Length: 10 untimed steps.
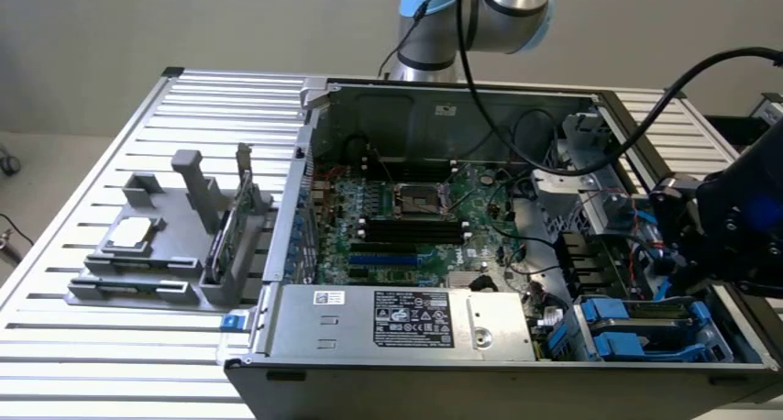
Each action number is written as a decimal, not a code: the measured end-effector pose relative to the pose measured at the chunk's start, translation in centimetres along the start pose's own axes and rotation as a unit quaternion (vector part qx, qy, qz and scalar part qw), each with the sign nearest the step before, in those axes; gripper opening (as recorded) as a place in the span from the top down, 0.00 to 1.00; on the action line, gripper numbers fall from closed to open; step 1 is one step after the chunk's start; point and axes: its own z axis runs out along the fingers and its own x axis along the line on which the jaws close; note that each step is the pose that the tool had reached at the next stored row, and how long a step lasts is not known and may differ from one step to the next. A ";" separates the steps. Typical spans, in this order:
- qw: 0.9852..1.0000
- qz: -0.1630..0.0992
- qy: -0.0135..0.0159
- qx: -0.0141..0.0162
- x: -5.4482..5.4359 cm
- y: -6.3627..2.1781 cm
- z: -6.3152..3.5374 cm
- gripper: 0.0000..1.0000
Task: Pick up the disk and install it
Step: 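Insert the first disk wire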
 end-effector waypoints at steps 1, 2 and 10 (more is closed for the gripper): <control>1.000 0.004 0.000 0.000 0.0 -0.01 0.01 0.89; 1.000 0.009 -0.001 -0.001 0.0 -0.01 0.02 0.89; 0.999 0.049 -0.004 -0.005 -0.1 -0.08 0.11 0.89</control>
